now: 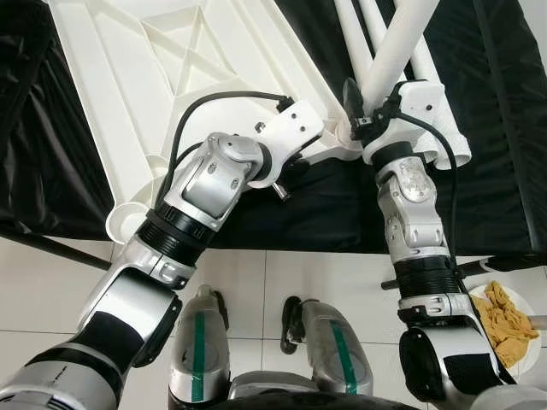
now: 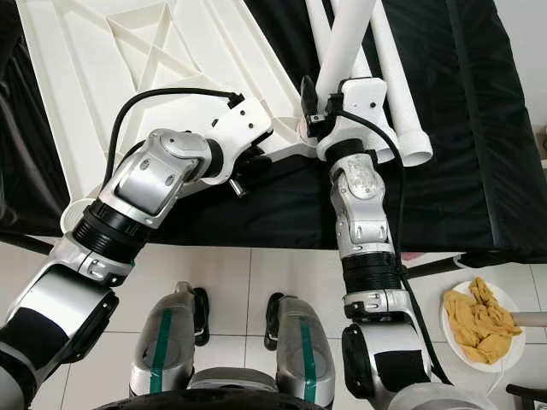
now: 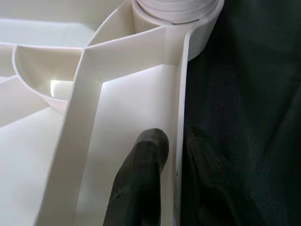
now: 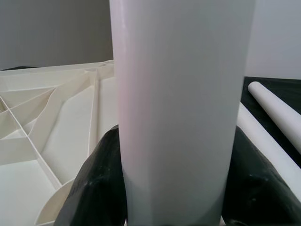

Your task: Building children table

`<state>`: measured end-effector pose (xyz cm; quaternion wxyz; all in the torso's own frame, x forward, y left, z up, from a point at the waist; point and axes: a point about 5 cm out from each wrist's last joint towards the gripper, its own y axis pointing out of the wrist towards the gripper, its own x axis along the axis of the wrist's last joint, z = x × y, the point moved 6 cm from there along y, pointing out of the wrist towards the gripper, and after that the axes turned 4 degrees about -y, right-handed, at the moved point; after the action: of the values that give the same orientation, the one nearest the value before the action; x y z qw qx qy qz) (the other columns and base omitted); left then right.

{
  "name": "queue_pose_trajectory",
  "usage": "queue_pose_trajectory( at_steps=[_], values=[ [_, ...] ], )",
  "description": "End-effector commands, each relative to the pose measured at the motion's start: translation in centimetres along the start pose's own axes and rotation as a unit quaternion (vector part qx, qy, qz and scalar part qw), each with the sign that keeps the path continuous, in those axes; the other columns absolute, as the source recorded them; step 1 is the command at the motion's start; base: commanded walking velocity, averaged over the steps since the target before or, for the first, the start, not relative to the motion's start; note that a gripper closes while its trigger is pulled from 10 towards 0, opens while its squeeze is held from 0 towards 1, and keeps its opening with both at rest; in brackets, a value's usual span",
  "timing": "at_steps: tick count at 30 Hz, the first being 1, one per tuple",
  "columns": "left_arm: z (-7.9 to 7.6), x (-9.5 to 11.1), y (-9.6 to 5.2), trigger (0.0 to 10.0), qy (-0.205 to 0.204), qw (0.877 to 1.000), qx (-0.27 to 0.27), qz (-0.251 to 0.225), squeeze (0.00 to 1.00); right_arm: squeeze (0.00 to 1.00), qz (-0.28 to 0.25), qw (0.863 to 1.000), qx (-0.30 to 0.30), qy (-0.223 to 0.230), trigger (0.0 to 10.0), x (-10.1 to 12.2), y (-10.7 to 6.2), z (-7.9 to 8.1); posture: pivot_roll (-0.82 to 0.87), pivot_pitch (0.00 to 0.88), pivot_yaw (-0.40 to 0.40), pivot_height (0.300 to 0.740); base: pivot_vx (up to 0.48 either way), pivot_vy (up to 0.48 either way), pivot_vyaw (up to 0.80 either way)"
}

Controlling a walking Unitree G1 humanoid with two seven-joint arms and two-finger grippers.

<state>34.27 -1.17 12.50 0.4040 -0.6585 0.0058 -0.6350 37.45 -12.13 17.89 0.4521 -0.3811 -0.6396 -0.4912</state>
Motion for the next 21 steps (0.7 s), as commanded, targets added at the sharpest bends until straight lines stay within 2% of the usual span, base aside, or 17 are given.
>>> queue_pose_trajectory(
  at_steps=[1,3,4,5,6,10,14,19,21],
  values=[
    [1.3,1.1,-0.7,10.0,0.015,0.999,0.039,-0.015,0.00,0.00,0.018,0.996,0.091,-0.001,0.0,-1.4,-0.9,4.1,0.07,0.074,-0.020,0.740,0.000,0.000,0.00],
    [1.3,1.1,-0.7,10.0,0.015,0.999,0.039,-0.015,0.00,0.00,0.024,0.996,0.084,0.008,0.0,-1.6,-0.8,3.7,0.07,0.075,-0.019,0.740,0.000,0.000,0.00],
    [1.3,1.1,-0.7,10.0,0.016,0.999,0.038,-0.015,0.00,0.00,0.033,0.996,0.076,0.015,2.2,-1.8,-0.7,3.3,0.07,0.075,-0.019,0.740,0.000,0.000,0.00],
    [1.3,1.1,-0.7,10.0,0.016,0.999,0.038,-0.015,0.00,0.00,0.033,0.996,0.076,0.015,2.2,-1.8,-0.7,3.3,0.07,0.075,-0.019,0.740,0.000,0.000,0.00],
    [1.3,1.1,-0.7,10.0,0.016,0.999,0.038,-0.014,0.00,0.00,0.040,0.997,0.066,0.024,10.0,-2.1,-0.6,2.9,0.06,0.081,-0.017,0.740,0.000,0.000,0.00],
    [1.2,1.0,-0.6,10.0,0.015,0.999,0.036,-0.013,0.00,0.00,0.050,0.997,0.043,0.033,10.0,-2.4,-0.4,1.9,0.06,0.085,-0.017,0.740,0.000,0.000,0.00],
    [1.3,1.1,-0.7,10.0,0.014,0.999,0.036,-0.014,0.00,0.00,0.041,0.997,0.059,0.026,10.0,-2.2,-0.5,2.3,0.06,0.091,-0.018,0.740,0.000,0.000,0.00],
    [1.4,1.1,-0.7,10.0,0.013,0.999,0.035,-0.013,0.00,0.00,0.038,0.994,0.092,0.044,10.0,-2.1,-0.7,2.8,0.06,0.094,-0.016,0.740,0.000,0.000,0.00],
    [1.2,1.1,-0.7,10.0,0.016,0.999,0.032,-0.014,0.00,0.00,0.036,0.993,0.102,0.048,10.0,-1.9,-0.7,2.5,0.06,0.094,-0.016,0.740,0.000,0.000,0.00]
  ],
)
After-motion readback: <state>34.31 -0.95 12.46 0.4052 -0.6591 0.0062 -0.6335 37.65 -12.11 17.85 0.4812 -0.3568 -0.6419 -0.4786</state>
